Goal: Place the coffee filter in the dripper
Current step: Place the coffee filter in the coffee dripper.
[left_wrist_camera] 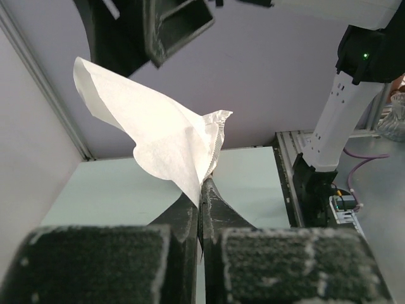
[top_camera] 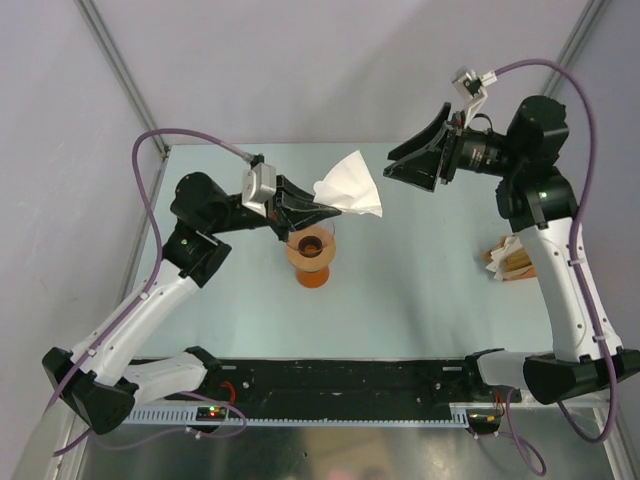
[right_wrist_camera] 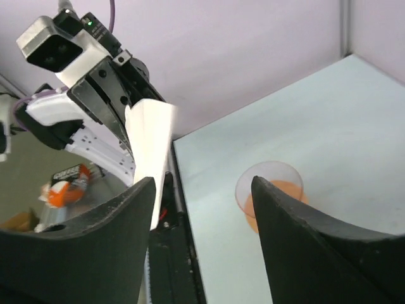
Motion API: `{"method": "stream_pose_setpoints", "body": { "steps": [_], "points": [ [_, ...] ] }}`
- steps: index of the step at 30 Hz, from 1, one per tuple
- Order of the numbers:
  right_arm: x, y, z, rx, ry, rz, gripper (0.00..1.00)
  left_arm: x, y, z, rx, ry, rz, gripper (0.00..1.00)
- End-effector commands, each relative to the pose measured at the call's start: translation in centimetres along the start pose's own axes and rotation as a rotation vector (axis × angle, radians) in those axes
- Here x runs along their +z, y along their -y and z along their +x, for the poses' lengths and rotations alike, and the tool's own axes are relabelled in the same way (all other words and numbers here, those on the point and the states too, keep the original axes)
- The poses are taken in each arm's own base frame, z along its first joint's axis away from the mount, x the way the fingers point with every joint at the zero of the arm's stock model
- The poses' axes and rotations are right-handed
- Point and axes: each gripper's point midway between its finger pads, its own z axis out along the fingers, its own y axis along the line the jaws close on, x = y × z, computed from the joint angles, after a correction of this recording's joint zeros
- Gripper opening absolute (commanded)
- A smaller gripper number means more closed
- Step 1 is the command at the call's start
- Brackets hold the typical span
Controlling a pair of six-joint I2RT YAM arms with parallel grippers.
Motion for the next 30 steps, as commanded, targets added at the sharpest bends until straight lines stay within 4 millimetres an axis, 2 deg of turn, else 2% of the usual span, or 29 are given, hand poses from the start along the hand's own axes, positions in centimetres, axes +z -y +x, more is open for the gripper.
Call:
{"method": "stream_pose_setpoints", "body": {
  "steps": [1,2,4,7,9,14,17,20,24,26,28,29,30],
  "points": [
    [-1.2,0.2,0.0,-0.104,-0.047,0.101,0.72,-0.3,0.4,0.0,-0.050,-0.010,-0.018,0.00],
    [-1.1,-0.2,0.3,-0.082,-0.058,0.077,0.81,-0.4,0.4,0.1,-0.021,-0.016,-0.019,0.00],
    [-0.8,-0.8,1.2,-0.037,-0.076,0.035,0.92,-0.5,0.3,0.5,0.039,-0.036,-0.014,0.00],
    [-0.1,-1.3,2.8,-0.018,-0.114,0.006,0.96,-0.6,0.3,1.0,0.137,-0.074,0.002,0.00],
    [0.5,-1.5,3.9,-0.011,-0.149,-0.006,0.92,-0.7,0.4,1.5,0.204,-0.105,0.015,0.00],
    [1.5,-1.2,5.7,0.008,-0.210,-0.032,0.73,-1.0,1.0,2.6,0.335,-0.151,0.035,0.00],
    [1.7,-1.1,6.5,0.028,-0.230,-0.044,0.69,-1.1,1.1,2.6,0.403,-0.155,0.026,0.00],
    [1.8,-1.8,7.2,0.052,-0.243,-0.093,0.63,-1.3,1.2,2.6,0.450,-0.156,0.024,0.00],
    [2.0,-3.2,8.1,0.069,-0.258,-0.171,0.47,-1.4,1.1,2.7,0.501,-0.160,0.016,0.02],
    [2.0,-3.5,8.2,0.058,-0.260,-0.186,0.32,-1.5,1.0,2.9,0.522,-0.167,0.011,0.04],
    [2.1,-3.3,8.0,0.040,-0.255,-0.181,0.12,-1.6,0.9,2.9,0.535,-0.171,0.006,0.05],
    [2.1,-3.1,7.9,0.030,-0.252,-0.175,0.06,-1.8,0.9,3.0,0.538,-0.177,-0.002,0.10],
    [2.1,-3.0,7.7,0.015,-0.246,-0.169,0.03,-1.9,0.7,3.1,0.538,-0.185,-0.015,0.23]
  ]
}}
